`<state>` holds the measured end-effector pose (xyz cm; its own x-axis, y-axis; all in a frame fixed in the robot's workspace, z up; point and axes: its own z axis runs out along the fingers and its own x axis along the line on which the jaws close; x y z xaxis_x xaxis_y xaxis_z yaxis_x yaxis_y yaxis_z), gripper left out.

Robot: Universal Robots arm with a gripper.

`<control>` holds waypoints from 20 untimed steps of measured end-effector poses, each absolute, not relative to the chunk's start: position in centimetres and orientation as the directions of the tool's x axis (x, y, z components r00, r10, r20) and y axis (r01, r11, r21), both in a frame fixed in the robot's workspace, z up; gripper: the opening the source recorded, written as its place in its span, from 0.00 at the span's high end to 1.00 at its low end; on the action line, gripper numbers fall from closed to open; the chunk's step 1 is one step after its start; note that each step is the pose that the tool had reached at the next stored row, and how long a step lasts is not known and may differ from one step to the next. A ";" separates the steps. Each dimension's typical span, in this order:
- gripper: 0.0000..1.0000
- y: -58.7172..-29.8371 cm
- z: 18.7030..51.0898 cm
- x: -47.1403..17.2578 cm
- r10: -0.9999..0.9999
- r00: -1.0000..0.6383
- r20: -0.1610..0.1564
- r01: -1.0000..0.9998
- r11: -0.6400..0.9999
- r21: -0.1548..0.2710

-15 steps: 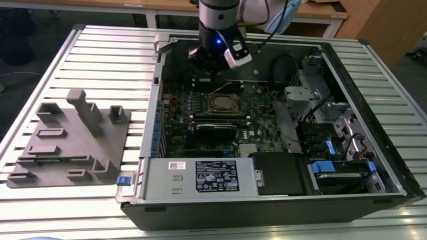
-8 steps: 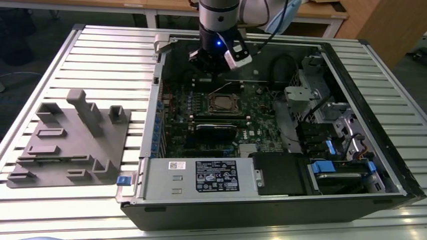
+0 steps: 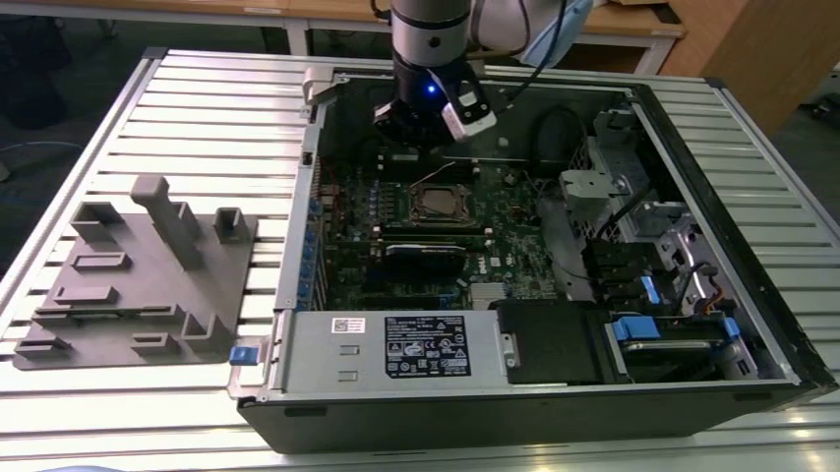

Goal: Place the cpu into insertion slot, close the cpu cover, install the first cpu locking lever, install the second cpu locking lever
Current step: 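Install the first cpu locking lever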

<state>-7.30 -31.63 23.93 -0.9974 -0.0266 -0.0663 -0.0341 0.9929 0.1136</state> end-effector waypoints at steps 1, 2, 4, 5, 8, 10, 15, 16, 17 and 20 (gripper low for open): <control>0.89 -31.6 23.8 -7.3 -0.027 -0.997 -0.066 -0.034 0.993 0.114; 0.89 -31.6 23.8 -7.2 -0.027 -0.997 -0.066 -0.034 0.993 0.114; 0.89 -31.6 23.6 -7.0 -0.027 -0.997 -0.066 -0.034 0.993 0.113; 0.89 -31.6 23.6 -6.9 -0.027 -0.997 -0.066 -0.034 0.993 0.113; 0.89 -31.5 23.4 -6.6 -0.026 -0.997 -0.067 -0.034 0.993 0.114; 0.89 -31.1 23.4 -6.6 -0.027 -0.997 -0.066 -0.034 0.993 0.113; 0.89 -30.8 23.2 -6.5 -0.027 -0.997 -0.070 -0.034 0.993 0.113; 0.89 -30.8 23.2 -6.5 -0.027 -0.997 -0.072 -0.035 0.993 0.113; 0.89 -30.8 23.1 -6.5 -0.027 -0.997 -0.073 -0.035 0.993 0.113; 0.89 -30.7 23.1 -6.5 -0.027 -0.997 -0.075 -0.035 0.993 0.113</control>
